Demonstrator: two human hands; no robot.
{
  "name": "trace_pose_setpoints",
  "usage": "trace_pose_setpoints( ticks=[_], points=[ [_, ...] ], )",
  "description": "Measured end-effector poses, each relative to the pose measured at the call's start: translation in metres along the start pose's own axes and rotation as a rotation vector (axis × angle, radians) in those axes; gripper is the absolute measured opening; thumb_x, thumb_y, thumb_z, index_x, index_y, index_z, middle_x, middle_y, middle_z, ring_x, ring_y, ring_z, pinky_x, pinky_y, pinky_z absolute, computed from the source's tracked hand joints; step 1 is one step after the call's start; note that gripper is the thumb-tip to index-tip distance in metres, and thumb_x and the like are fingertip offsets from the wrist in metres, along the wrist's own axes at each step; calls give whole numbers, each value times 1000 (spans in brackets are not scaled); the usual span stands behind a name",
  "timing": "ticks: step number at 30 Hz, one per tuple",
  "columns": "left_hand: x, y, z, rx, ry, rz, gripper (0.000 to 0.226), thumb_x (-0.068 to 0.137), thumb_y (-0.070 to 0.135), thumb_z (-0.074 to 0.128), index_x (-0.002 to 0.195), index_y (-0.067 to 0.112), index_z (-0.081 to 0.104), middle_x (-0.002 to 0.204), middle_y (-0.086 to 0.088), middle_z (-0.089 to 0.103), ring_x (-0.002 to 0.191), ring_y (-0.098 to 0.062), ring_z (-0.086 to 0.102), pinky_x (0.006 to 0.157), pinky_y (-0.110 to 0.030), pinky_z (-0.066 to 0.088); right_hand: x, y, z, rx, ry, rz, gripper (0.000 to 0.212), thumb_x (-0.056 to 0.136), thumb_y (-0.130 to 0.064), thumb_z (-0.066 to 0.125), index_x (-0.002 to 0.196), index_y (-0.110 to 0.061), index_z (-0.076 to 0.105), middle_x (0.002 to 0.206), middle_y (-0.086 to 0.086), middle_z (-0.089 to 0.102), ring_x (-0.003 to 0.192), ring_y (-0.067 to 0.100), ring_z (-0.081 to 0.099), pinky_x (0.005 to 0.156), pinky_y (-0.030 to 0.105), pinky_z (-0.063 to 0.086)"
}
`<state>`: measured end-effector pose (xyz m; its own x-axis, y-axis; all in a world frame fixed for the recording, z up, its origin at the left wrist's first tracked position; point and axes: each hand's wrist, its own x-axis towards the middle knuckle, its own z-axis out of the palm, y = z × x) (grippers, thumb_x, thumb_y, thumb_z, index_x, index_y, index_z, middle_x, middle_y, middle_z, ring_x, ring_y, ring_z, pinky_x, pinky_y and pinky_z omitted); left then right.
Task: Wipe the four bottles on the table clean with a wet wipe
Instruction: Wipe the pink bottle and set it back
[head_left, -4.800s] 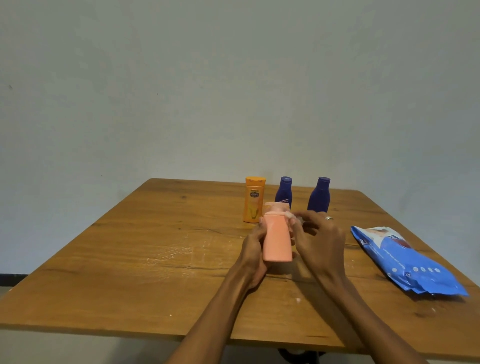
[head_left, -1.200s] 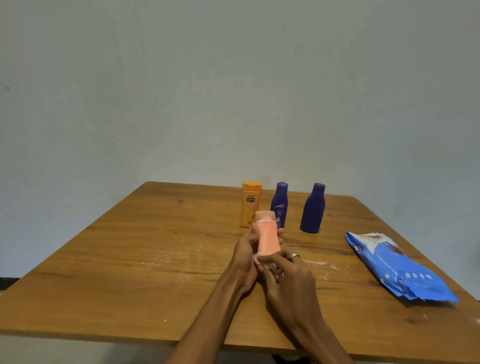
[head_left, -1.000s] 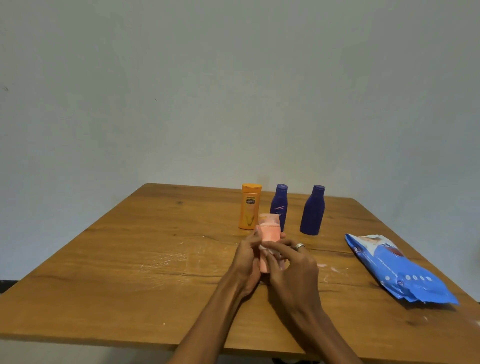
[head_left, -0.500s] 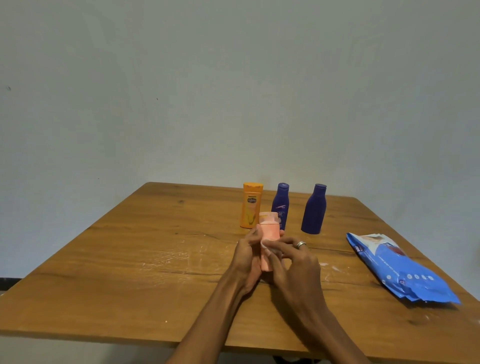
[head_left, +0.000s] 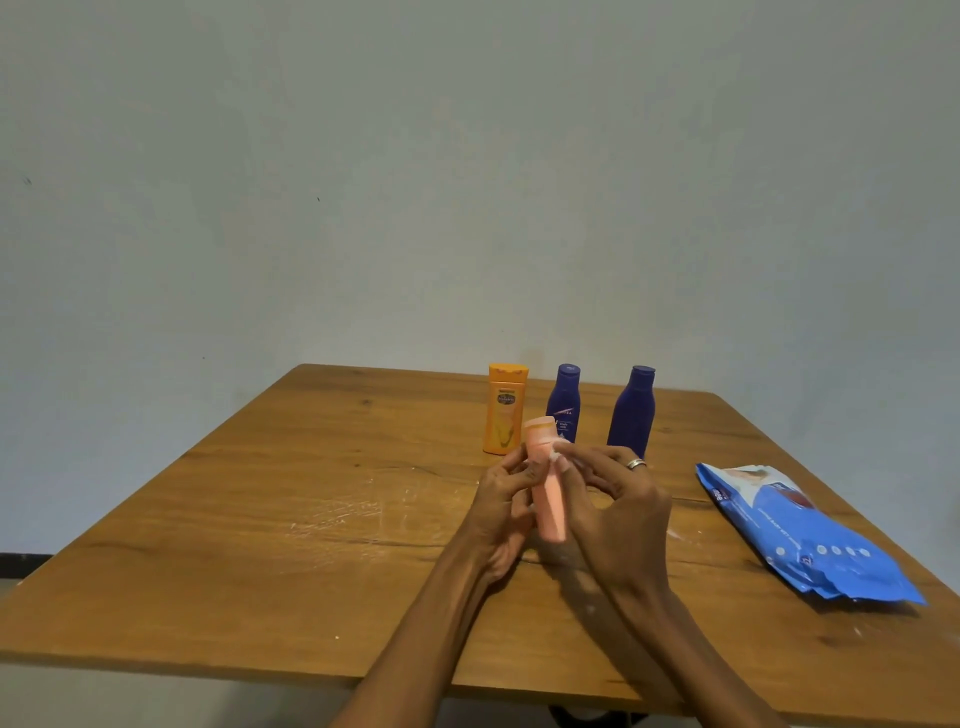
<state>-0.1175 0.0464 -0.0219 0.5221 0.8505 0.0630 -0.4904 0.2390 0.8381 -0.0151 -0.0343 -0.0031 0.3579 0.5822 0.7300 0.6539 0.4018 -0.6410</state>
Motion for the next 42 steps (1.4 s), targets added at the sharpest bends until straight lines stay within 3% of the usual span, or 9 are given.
trace_pose_setpoints(
  ticks=[5, 10, 18, 20, 24, 30, 34, 37, 42],
  points=[
    [-2, 2, 5, 73, 17, -17, 97, 53, 45, 94, 137, 19, 53, 131, -19, 63, 113, -37, 64, 90, -51, 56, -6, 9, -2, -16, -25, 11, 31, 87, -17, 75, 117, -27, 70, 110, -10, 64, 102, 2, 61, 77, 16, 55],
    [-3, -1, 4, 100, -5, -68, 48, 100, 24, 56, 146, 25, 41, 131, -16, 63, 116, -37, 65, 98, -58, 52, -18, 13, -8, -123, -112, 47, 36, 87, -19, 74, 120, -30, 65, 113, -15, 55, 103, 3, 58, 70, 11, 49],
    [-11, 4, 15, 216, -131, -83, 38, 103, 17, 49, 134, 38, 48, 134, -14, 57, 118, -31, 61, 91, -47, 57, 14, 22, -12, -210, -9, 165, 30, 89, -22, 72, 119, -18, 71, 117, 3, 61, 100, 15, 60, 71, 19, 49],
    [-10, 2, 15, 216, -118, -89, 42, 104, 21, 48, 143, 35, 45, 135, -15, 57, 121, -33, 60, 95, -49, 56, 13, 20, -8, -239, -5, 163, 31, 89, -20, 73, 120, -18, 71, 119, 5, 61, 100, 13, 57, 75, 22, 51],
    [-7, -2, 11, 198, -81, -85, 41, 105, 24, 41, 146, 29, 46, 136, -14, 60, 122, -34, 61, 102, -57, 50, 4, 12, 3, -311, -75, 71, 34, 85, -12, 76, 117, -21, 72, 120, 4, 61, 109, 16, 57, 85, 26, 51],
    [-8, 1, 9, 192, -24, -43, 40, 105, 10, 38, 139, 27, 50, 129, -8, 65, 112, -26, 68, 96, -50, 56, 6, 10, 5, -320, -164, 37, 38, 84, -10, 77, 119, -22, 72, 124, 4, 59, 115, 18, 53, 92, 32, 53],
    [-7, 0, 12, 211, -30, -8, 49, 105, 13, 41, 150, 30, 39, 135, -12, 58, 111, -28, 65, 91, -49, 57, 13, 11, 6, -174, 1, 205, 28, 89, -17, 72, 117, -21, 71, 126, 2, 60, 105, 8, 53, 73, 10, 42],
    [-7, 1, 12, 166, -15, -6, 48, 105, 11, 40, 147, 35, 41, 134, -11, 56, 110, -27, 65, 86, -45, 60, 16, 9, 11, -155, 30, 267, 28, 90, -17, 70, 119, -20, 71, 126, 2, 62, 104, 6, 53, 68, 8, 39],
    [-7, 2, 4, -110, 44, -75, 38, 104, 18, 41, 139, 12, 53, 130, -23, 64, 121, -38, 61, 105, -55, 47, 6, 2, 12, -313, -217, 63, 41, 83, -11, 78, 120, -24, 70, 129, 1, 59, 122, 18, 53, 95, 26, 50]
  ],
)
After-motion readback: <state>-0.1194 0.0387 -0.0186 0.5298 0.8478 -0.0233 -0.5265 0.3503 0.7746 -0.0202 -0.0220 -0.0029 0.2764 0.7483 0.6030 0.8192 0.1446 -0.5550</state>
